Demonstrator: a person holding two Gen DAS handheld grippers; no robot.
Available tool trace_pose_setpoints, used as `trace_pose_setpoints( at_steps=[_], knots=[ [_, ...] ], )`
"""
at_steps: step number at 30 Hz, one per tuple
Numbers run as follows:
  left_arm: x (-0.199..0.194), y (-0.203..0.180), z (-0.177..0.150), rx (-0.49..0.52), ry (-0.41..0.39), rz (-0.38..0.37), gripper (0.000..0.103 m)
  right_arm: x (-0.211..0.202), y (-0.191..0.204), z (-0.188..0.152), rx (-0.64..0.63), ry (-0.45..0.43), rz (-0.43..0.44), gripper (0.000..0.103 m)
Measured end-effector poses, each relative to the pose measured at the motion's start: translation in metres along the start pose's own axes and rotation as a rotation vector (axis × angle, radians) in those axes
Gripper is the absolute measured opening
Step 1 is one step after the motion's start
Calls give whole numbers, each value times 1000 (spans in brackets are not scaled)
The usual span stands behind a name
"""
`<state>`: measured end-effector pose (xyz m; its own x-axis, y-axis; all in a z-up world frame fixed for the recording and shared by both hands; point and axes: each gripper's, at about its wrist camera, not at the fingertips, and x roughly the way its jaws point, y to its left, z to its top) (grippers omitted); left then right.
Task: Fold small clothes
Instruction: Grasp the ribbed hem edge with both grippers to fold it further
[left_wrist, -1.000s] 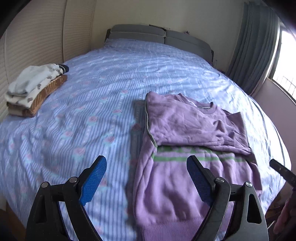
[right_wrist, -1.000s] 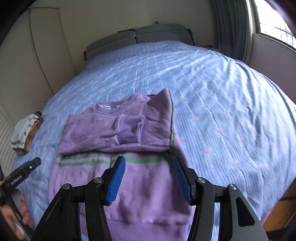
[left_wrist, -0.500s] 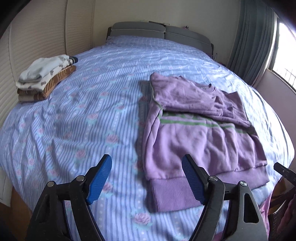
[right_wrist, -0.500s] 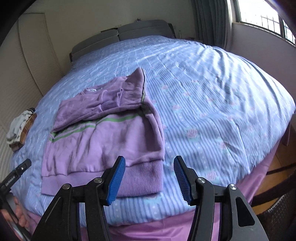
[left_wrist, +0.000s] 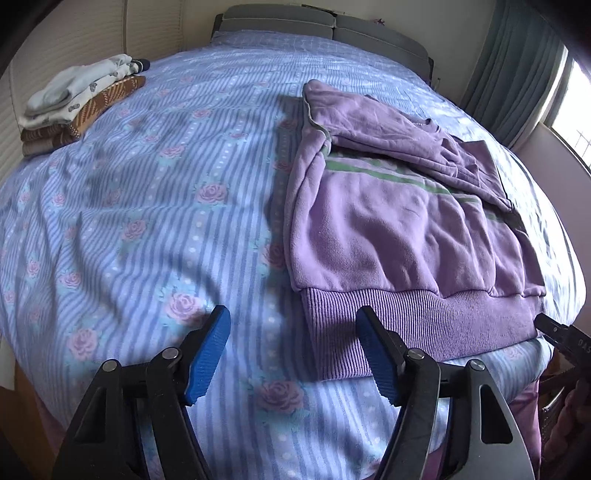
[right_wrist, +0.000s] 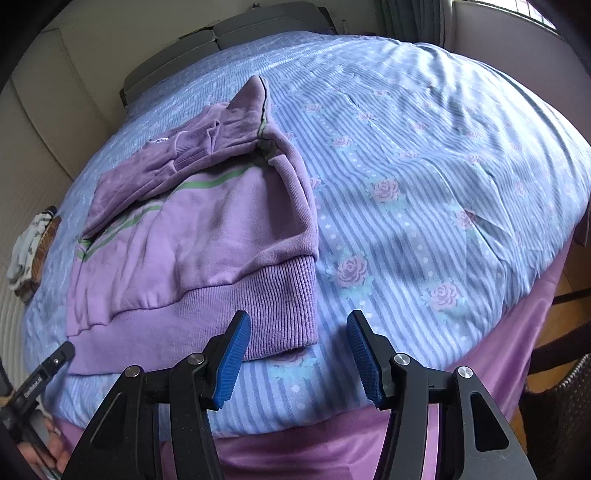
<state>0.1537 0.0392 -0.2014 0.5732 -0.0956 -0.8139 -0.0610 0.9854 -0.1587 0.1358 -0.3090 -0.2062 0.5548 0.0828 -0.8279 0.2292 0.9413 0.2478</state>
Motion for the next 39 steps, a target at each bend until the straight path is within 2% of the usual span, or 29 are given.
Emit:
trace_pose_setpoints(
  at_steps=[2, 6, 9, 15, 20, 23, 27, 28, 34, 39],
  knots=[
    [2, -1, -1, -3, 0, -1, 69, 2, 0, 0, 6, 5, 0, 55],
    [3, -1, -2, -14, -1, -18, 58, 5, 1, 1, 6, 7, 8, 54],
    [5, -4, -2, -10, 4, -27, 55, 8, 3, 2, 3, 8, 18, 53],
    [13, -11, -6, -14, 34, -65, 31, 16, 7, 1, 0, 21, 26, 50],
    [16, -12, -7, -45, 39, -92, 26, 17, 4, 1, 22, 28, 56, 46],
    [15, -10, -7, -61, 46, -101, 18, 18, 1, 0, 39, 41, 84, 41],
    [11, -6, -7, -76, 39, -108, 8, 18, -1, 1, 53, 52, 125, 21],
    [10, -6, -6, -79, 35, -112, 8, 16, -1, 0, 57, 51, 135, 15],
    [5, -2, -4, -74, 35, -125, 7, 6, 0, 0, 50, 25, 142, 12],
    [-9, -5, -3, -61, 3, -129, 7, -15, 0, 0, 44, -19, 163, 12]
  ],
)
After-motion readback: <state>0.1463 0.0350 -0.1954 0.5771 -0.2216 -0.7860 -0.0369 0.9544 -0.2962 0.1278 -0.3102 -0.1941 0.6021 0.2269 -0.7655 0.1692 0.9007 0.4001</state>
